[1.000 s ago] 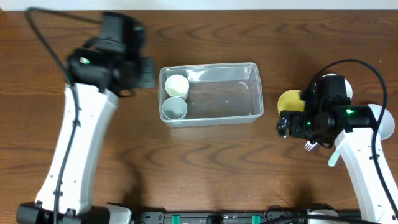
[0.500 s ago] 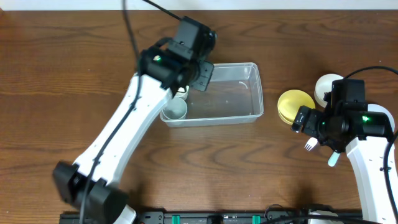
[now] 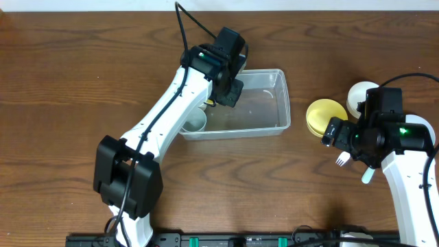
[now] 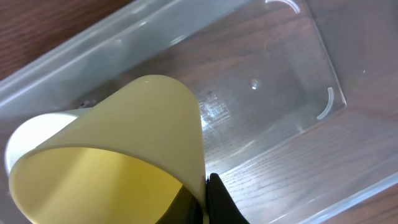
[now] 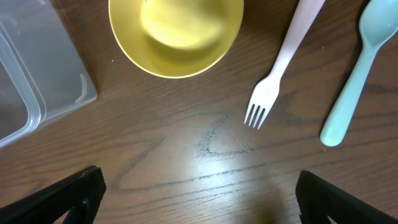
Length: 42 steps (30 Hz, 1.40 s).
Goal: Pack container
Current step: 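Carry the yellow cup over the container and release it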
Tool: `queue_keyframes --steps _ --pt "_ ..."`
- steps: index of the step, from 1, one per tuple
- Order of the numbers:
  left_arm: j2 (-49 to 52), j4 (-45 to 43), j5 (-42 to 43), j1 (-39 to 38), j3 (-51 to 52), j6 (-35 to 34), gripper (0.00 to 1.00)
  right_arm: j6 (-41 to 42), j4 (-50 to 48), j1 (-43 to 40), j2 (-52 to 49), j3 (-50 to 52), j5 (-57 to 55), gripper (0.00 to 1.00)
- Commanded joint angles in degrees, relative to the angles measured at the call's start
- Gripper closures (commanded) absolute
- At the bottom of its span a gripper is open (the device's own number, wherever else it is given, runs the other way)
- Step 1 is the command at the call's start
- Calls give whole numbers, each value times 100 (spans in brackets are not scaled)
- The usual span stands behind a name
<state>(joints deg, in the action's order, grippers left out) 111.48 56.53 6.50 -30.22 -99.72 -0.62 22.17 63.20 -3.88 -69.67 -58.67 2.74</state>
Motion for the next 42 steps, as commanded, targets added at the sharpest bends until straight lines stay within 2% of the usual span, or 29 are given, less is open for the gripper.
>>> queue_keyframes --steps 1,24,34,37,39,42 --pt "197 13 61 -13 -37 221 94 92 26 -44 57 -98 -76 1" --pt "352 -72 -11 37 -48 1067 94 92 87 -44 57 -98 -35 1" --pt "354 -28 -9 37 122 2166 94 92 90 -44 57 -98 -35 1" --pt "382 -31 -96 35 136 2199 88 92 90 -44 57 -98 -35 1" --pt "393 -26 -114 37 136 2199 66 92 90 -44 57 -98 -35 1" --pt "393 -28 -111 35 136 2199 62 92 87 -46 57 -98 -35 1"
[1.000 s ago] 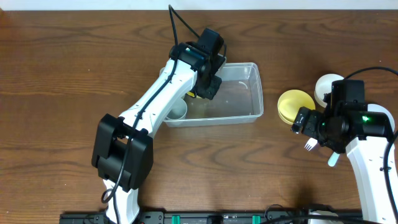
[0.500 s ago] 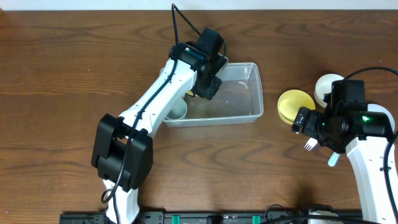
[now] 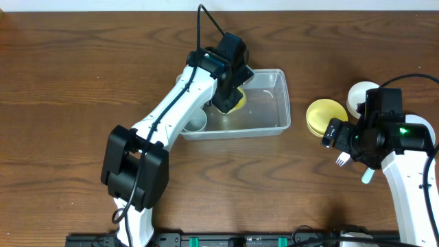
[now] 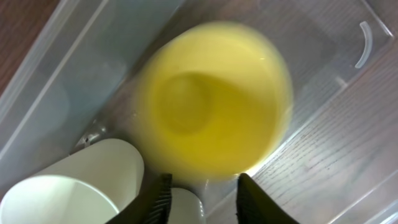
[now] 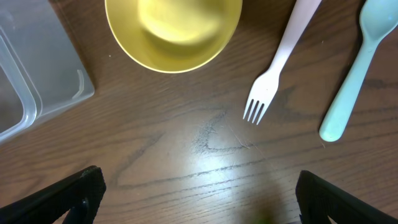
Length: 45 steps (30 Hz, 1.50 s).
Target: Pack container
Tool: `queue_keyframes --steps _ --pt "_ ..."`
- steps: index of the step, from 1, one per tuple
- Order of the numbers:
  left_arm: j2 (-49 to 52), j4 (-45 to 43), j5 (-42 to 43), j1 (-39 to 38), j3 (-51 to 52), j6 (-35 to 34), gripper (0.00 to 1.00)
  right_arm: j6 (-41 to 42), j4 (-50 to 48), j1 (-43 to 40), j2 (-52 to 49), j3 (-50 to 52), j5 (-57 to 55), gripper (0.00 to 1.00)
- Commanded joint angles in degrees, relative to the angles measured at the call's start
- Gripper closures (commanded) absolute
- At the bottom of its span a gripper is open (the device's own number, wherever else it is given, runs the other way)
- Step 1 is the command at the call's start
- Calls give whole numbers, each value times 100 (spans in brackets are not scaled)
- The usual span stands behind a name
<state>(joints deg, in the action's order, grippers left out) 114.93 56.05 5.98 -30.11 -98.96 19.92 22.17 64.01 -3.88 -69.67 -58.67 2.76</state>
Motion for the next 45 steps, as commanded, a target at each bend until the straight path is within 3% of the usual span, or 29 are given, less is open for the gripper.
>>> queue_keyframes --steps 1,20,28,37,45 --pt "48 20 -61 24 59 142 58 92 7 -46 57 -98 -37 1" --pt "24 76 -61 -31 44 31 57 87 -4 -46 57 -98 -37 1" --pt "-85 448 -76 -448 -304 42 58 -42 -50 -44 57 -98 -15 1" --pt "-92 452 -673 -1036 -343 37 57 -42 -35 -44 57 -98 9 1" --pt "-92 35 -664 -1093 -343 -138 57 -39 -35 -44 57 -98 31 1"
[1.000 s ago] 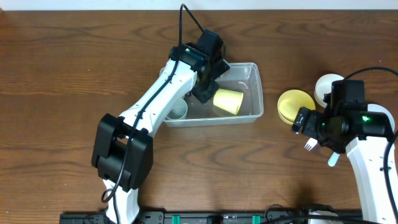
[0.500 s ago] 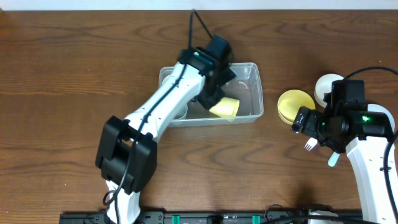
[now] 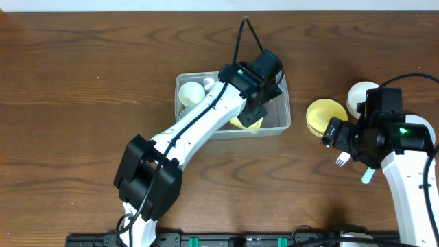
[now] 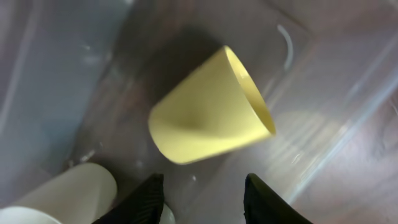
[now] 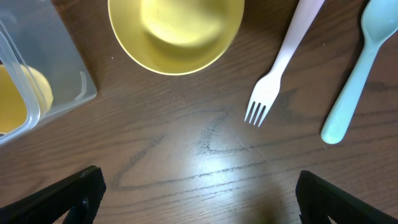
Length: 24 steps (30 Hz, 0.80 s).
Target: Pack container
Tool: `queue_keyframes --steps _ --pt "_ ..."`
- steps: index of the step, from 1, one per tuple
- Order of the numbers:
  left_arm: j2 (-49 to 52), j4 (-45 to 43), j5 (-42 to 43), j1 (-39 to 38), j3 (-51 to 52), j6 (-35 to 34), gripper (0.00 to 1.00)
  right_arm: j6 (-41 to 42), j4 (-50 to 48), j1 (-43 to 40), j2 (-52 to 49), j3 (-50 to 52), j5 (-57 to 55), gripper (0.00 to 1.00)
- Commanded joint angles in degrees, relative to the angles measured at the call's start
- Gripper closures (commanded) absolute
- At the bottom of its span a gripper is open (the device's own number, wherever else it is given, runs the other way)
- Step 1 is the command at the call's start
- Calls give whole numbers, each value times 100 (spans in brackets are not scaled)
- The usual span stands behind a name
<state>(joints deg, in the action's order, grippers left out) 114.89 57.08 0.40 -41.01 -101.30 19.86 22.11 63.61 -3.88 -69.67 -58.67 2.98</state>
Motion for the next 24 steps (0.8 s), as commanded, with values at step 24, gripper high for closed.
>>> queue_keyframes --steps 24 --pt "492 -619 -44 -225 -105 -129 58 -33 24 -44 57 -98 92 1"
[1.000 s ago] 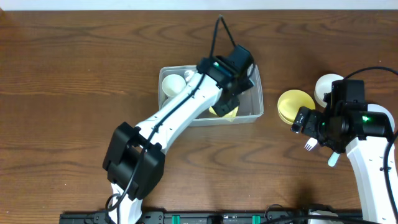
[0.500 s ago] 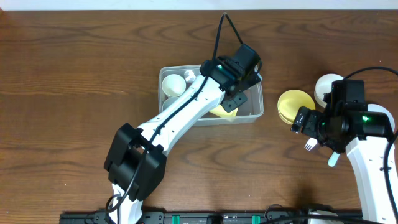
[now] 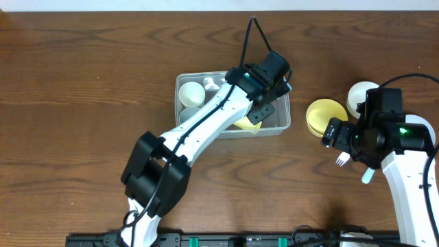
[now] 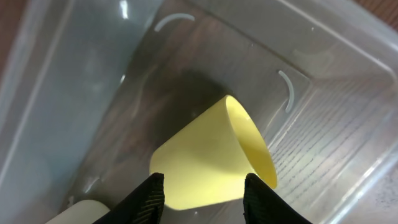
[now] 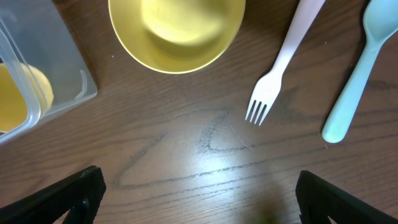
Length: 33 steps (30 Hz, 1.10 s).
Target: Pack container
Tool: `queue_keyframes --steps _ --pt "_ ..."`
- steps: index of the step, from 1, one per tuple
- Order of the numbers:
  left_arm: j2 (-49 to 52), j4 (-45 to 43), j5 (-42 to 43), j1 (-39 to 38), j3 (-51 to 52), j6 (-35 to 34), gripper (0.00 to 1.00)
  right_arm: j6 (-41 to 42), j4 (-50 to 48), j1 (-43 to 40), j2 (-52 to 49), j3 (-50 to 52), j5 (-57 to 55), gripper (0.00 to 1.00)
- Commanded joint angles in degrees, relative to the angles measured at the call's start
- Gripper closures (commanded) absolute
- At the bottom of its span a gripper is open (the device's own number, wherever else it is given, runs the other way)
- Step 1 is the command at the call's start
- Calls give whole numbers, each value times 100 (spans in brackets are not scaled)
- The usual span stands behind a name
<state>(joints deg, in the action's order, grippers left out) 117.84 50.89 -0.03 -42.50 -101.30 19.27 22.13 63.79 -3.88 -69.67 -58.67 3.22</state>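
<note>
A clear plastic container (image 3: 280,118) stands at the table's middle. A yellow cup (image 4: 211,155) lies on its side inside it, also showing as the yellow cup (image 3: 248,122) under my left arm. White cups (image 3: 191,95) sit at the container's left end. My left gripper (image 4: 202,199) hangs open just above the yellow cup, holding nothing. A yellow bowl (image 5: 176,31), a pink fork (image 5: 280,65) and a light blue spoon (image 5: 354,81) lie on the table right of the container. My right gripper (image 5: 196,199) is open over bare wood below them.
A white bowl (image 3: 360,96) sits at the right behind my right arm. The container's corner (image 5: 37,74) shows in the right wrist view, with the yellow cup visible through it. Dark wooden table (image 3: 82,137) all round.
My left gripper has shifted a little further right and up over the container; the yellow cup lies where it was. The right arm has not moved.
My left gripper held the yellow cup above the container's left part. Then it was open with the cup just below it, blurred. Then the cup lay on its side in the container's right half, and the open gripper has drawn away. The right arm stayed still throughout.
</note>
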Motion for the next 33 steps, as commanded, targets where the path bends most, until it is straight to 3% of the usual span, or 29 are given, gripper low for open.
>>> queue_keyframes --steps 1,12,20,27,33 --pt "254 -2 0 -87 -105 -70 58 -33 7 -44 57 -98 96 1" --pt "522 2 -28 -94 -107 -70 57 -35 -15 -44 57 -98 142 1" --pt "522 330 -1268 -74 -105 -68 57 -37 -15 -44 57 -98 138 1" --pt "522 625 -1440 50 -107 -81 57 -37 -13 -44 57 -98 138 1" --pt "520 625 -2120 59 -107 -96 57 -37 -15 -44 57 -98 138 1"
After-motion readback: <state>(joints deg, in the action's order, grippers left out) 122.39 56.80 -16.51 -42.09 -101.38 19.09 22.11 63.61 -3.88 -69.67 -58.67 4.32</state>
